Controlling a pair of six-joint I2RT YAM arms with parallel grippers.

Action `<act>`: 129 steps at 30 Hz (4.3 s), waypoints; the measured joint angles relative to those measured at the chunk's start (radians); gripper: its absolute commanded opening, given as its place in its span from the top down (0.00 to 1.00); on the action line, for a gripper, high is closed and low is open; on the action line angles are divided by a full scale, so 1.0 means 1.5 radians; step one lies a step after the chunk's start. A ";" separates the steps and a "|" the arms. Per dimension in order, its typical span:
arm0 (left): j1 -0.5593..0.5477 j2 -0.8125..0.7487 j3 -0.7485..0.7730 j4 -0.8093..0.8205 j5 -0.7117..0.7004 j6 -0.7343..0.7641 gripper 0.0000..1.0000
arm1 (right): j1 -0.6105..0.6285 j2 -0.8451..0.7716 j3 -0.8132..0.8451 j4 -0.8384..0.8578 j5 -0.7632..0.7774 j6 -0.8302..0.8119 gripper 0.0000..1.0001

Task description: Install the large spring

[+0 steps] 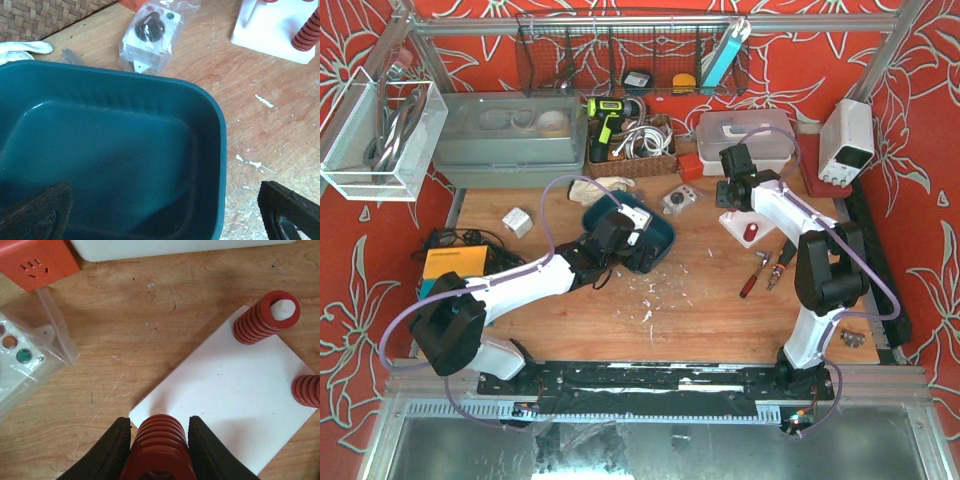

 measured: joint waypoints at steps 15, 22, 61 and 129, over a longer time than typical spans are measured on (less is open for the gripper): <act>0.000 0.000 0.000 -0.016 -0.008 -0.004 0.00 | -0.008 0.062 -0.010 0.032 -0.026 -0.002 0.59; 0.000 0.000 0.002 -0.026 -0.011 -0.010 0.00 | -0.008 0.043 -0.010 0.027 -0.033 -0.011 0.27; 0.184 -0.201 -0.311 0.342 -0.235 0.060 0.00 | -0.040 -0.825 -0.829 0.446 0.216 -0.267 0.01; 0.389 0.009 -0.516 0.862 -0.071 0.072 0.00 | -0.142 -0.266 -0.751 0.935 0.071 -0.272 0.01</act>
